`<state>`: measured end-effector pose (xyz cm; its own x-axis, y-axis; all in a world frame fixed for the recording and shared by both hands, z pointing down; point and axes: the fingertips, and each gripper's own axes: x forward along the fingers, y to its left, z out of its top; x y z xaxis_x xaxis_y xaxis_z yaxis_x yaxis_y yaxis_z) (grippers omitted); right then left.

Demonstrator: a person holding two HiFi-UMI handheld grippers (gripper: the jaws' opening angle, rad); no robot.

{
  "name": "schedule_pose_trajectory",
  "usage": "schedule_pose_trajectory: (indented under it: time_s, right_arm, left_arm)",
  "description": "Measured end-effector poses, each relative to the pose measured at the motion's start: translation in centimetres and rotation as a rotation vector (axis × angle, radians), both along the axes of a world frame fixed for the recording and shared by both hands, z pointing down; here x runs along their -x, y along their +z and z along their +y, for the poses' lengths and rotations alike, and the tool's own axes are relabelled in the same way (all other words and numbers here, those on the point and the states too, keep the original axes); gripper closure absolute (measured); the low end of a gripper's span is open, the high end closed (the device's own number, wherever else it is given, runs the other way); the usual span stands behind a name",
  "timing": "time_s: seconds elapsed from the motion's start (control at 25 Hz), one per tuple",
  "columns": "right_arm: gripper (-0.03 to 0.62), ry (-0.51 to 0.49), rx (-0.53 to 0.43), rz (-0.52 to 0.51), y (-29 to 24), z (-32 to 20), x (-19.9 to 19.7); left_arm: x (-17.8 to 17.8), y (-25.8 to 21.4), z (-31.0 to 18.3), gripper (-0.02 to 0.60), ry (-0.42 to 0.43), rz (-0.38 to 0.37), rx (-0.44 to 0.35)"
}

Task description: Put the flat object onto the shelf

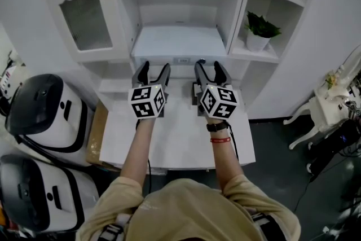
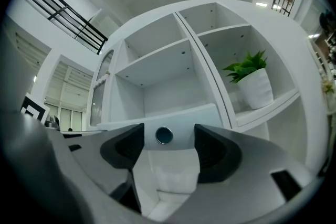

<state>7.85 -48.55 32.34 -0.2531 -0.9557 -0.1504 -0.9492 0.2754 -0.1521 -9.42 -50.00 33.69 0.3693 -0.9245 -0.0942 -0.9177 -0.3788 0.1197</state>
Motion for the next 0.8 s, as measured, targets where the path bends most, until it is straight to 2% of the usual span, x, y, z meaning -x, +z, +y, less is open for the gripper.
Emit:
schedule_pose_trajectory:
  time_s: [0.8]
  right_arm:
    - [0.289, 0.035, 0.011, -0.010, -0.2, -4.9, 0.1]
  left_arm:
    - [0.4, -0.2, -4.5, 0.273, 0.027, 0.000, 0.031]
